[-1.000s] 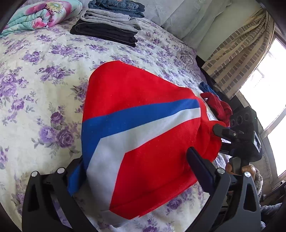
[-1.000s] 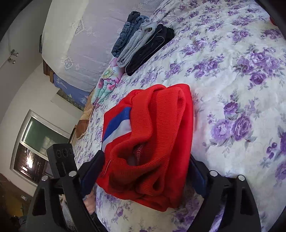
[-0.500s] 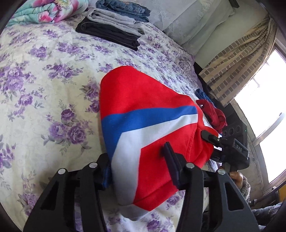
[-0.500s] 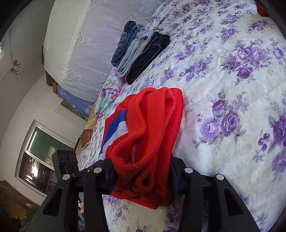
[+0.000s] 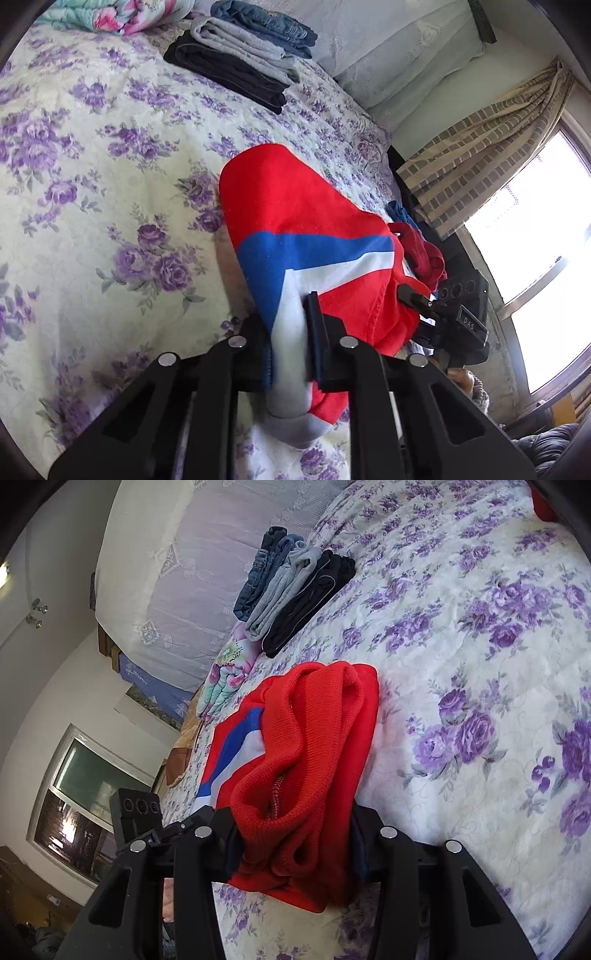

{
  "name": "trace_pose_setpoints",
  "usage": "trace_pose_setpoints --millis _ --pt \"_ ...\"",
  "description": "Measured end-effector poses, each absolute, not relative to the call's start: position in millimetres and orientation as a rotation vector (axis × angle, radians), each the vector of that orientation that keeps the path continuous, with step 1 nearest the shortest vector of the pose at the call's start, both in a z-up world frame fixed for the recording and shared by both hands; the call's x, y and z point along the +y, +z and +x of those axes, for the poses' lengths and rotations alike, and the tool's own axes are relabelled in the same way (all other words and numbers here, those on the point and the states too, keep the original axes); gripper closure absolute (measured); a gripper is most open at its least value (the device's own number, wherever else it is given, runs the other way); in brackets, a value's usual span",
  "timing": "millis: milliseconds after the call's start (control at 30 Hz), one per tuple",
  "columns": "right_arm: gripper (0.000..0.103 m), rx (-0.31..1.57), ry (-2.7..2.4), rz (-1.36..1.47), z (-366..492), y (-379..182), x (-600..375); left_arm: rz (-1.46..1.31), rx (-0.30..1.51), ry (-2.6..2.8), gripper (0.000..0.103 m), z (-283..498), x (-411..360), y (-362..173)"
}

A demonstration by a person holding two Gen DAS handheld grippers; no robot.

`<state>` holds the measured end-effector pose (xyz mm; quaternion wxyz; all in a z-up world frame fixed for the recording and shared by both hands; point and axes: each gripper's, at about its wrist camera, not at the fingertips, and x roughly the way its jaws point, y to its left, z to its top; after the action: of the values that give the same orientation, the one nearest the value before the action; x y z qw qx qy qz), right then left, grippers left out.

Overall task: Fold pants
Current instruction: 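Grasp the bundle with the left tool while the right tool grips its other edge, then carry the red bundle with both tools beside the folded pants stack and release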

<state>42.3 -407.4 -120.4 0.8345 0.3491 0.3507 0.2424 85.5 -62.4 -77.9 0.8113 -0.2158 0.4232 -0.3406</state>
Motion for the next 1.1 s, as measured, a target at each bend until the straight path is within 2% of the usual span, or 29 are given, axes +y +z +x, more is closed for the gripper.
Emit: trace_pose_setpoints --millis 200,333,567,767,933,1100 --pt "0.061 0.669 0.521 0.65 41.1 -82.1 -409.4 -0.322 0.805 -0.763 0.092 83.7 -84.2 -27.2" --pt "0.061 0.617 0.487 0.595 56.3 -52.5 -428.9 -0.252 0.761 -0.804 0.092 113.1 -114.5 2.9" --pt "0.061 0.569 0.346 0.552 141.0 -10.9 -493.2 -0.137 0.749 -0.824 0.092 225.1 -206.7 31.0" --pt "0.061 0.498 0.231 0.503 233.9 23.7 -546.7 -0.074 0.663 -0.805 0.092 326.1 -290.4 63.3" --pt "0.061 0.477 0.127 0.435 307.7 25.2 -571.2 -0.038 0.65 -0.766 0.092 406.3 -354.2 59.6" --pt "0.061 0.498 0.088 0.524 380.6 -11.8 -606.2 -0.05 0.671 -0.721 0.092 473.0 -394.5 24.2"
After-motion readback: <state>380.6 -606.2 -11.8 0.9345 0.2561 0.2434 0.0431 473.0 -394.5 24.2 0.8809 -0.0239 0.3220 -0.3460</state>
